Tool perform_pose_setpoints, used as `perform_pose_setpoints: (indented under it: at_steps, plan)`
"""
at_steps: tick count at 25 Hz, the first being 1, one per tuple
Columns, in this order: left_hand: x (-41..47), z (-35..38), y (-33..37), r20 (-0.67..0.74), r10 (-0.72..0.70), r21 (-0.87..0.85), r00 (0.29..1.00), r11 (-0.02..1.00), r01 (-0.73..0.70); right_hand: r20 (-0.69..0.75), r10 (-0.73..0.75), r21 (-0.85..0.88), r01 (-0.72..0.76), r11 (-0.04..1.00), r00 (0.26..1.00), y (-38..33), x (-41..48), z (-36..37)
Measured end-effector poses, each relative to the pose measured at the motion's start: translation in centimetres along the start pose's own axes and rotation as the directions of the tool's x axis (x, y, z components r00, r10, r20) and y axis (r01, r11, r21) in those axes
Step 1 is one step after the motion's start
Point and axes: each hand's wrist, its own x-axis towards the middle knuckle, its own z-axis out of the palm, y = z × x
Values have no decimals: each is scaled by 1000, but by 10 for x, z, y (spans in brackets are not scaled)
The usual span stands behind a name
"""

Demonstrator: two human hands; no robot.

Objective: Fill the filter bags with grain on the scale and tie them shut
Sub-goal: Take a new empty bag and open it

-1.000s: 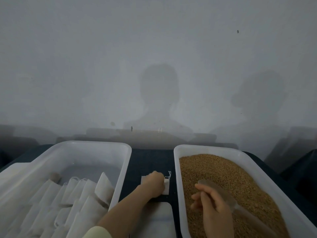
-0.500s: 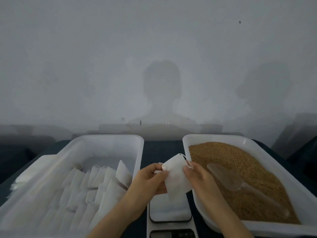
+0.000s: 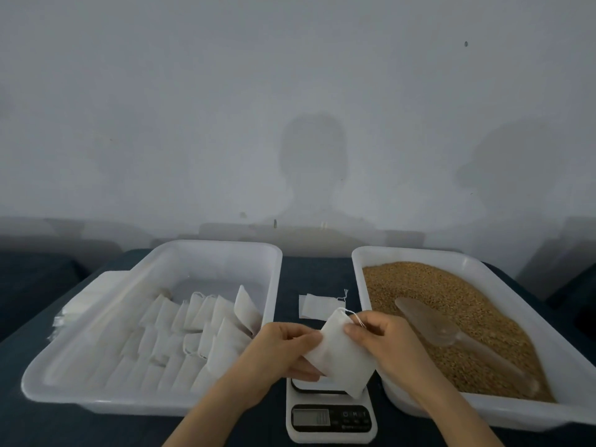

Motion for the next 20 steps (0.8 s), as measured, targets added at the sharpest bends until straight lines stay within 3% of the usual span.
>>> perform_pose_setpoints:
  at_steps: [2,4,5,9,14,17,20]
  plan:
    - [-1,1,-2,-3,-59,-60,998,996,59,-148,-65,-195,36,980,987,2,1,2]
    - [-2,6,-4,-49,-124,-187,991,976,113,-393,-199,-337,60,940,898,0,-3,7]
    - [-2,9,-5,-67,-147,-254,987,959,126,-440,-235,-331,86,940,867,-3,-7,12]
    - [-5,27,-8,-127,-143,-295,982,950,100,-259,-72,-124,40,991,963,-12,-21,40]
    - [-8,40,-16,-243,-59,-150,968,988,23,-213,-16,-89,-3,996,977,-13,-23,50]
    - [-8,36,-22,-205,-26,-89,978,996,8,-103,52,-26,-55,998,993,-10,-25,46]
    - [-9,29,-27,-97,-46,-171,994,985,29,76,152,140,-162,977,985,-12,-26,36]
